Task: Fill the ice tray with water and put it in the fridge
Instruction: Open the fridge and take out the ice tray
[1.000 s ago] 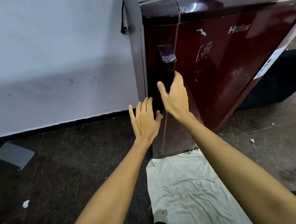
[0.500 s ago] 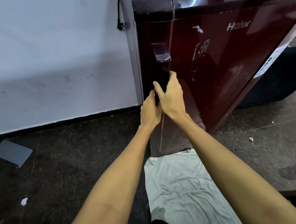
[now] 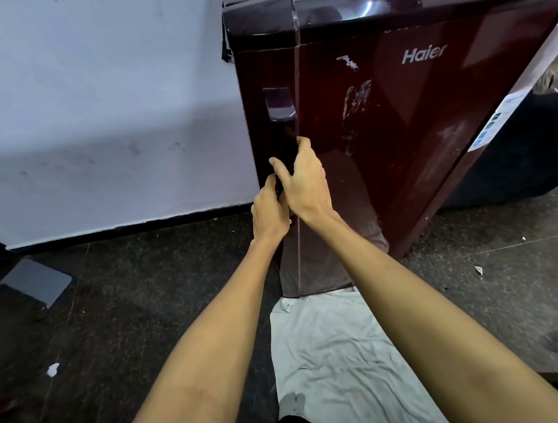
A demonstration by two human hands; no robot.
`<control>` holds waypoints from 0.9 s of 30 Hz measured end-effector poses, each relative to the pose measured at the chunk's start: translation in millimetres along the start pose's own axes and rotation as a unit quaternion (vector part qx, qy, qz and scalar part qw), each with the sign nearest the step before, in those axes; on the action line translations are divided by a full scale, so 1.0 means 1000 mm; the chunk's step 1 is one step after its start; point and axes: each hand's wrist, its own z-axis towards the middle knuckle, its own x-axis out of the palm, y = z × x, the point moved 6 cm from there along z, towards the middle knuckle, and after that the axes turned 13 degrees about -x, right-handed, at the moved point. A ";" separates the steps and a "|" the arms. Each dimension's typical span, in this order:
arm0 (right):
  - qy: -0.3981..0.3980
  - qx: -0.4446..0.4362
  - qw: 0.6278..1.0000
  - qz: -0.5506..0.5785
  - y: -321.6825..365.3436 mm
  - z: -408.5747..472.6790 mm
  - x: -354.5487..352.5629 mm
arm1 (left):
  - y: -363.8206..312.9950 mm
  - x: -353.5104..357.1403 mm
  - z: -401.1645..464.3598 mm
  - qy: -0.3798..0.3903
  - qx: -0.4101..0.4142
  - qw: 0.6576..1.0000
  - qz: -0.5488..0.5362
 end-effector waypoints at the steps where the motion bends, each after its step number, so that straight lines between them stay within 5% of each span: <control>1: 0.003 -0.001 1.000 -0.001 0.000 -0.001 -0.001 | 0.000 0.000 -0.001 -0.003 -0.004 1.000 0.004; 14: 0.024 -0.041 0.997 0.060 -0.011 -0.092 -0.056 | 0.002 0.009 -0.116 0.015 0.008 0.995 -0.093; 22: 0.010 -0.056 0.996 0.069 -0.012 -0.155 -0.121 | 0.000 0.008 -0.207 -0.117 -0.001 0.989 -0.094; 27: -0.036 -0.050 0.994 0.086 -0.010 -0.194 -0.164 | -0.003 0.019 -0.243 -0.094 -0.021 0.992 -0.087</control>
